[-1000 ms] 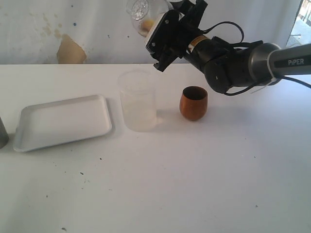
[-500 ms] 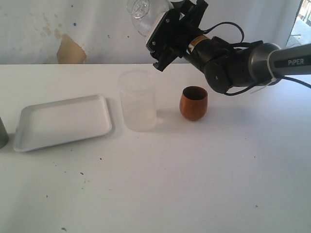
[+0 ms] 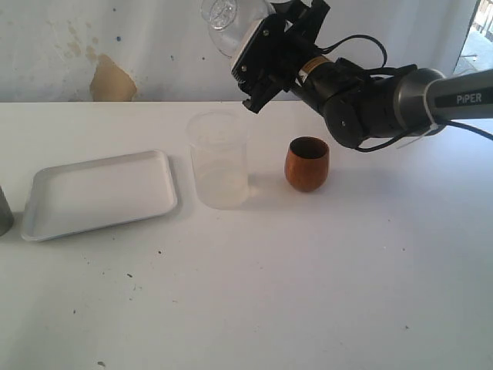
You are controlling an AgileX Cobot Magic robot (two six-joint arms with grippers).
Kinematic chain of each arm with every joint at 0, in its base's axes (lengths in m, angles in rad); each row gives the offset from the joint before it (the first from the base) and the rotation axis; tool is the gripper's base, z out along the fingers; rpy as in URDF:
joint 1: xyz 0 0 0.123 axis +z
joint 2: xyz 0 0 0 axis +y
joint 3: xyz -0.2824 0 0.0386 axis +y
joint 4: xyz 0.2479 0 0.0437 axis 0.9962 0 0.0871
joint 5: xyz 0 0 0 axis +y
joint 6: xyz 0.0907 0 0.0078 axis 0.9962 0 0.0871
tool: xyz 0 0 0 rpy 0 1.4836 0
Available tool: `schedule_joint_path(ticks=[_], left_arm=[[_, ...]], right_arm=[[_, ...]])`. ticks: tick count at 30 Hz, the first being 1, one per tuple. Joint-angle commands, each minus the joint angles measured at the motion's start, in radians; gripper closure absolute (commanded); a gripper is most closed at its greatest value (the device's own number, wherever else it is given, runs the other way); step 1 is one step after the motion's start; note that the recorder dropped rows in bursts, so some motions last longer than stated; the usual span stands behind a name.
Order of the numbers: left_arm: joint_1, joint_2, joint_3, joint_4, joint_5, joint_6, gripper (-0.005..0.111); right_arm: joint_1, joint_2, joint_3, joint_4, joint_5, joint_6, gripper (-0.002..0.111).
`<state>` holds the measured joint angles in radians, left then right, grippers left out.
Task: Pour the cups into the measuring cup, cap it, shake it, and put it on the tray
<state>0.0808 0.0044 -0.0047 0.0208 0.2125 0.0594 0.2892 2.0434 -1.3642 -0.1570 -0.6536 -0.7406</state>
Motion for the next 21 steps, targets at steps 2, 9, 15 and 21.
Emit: schedule_joint_path(ticks=[2,9,15,21], left_arm=[[-0.005,-0.004,0.005,0.002,-0.01,0.003,0.107],[-0.005,-0.004,0.005,0.002,-0.01,0.003,0.107],[-0.005,-0.004,0.005,0.002,-0.01,0.003,0.107],[-0.005,-0.004,0.005,0.002,-0.01,0.003,0.107]], right_arm=[[0.001,-0.007,-0.01,0.009,-0.044,0.011,0.108],[0.001,-0.007,-0.01,0.006,-0.068,0.11,0.108],[0.018,-0.027,-0.01,0.006,-0.133,0.425,0.108],[0.081,-0.104,-0.01,0.0,-0.095,0.69,0.108]])
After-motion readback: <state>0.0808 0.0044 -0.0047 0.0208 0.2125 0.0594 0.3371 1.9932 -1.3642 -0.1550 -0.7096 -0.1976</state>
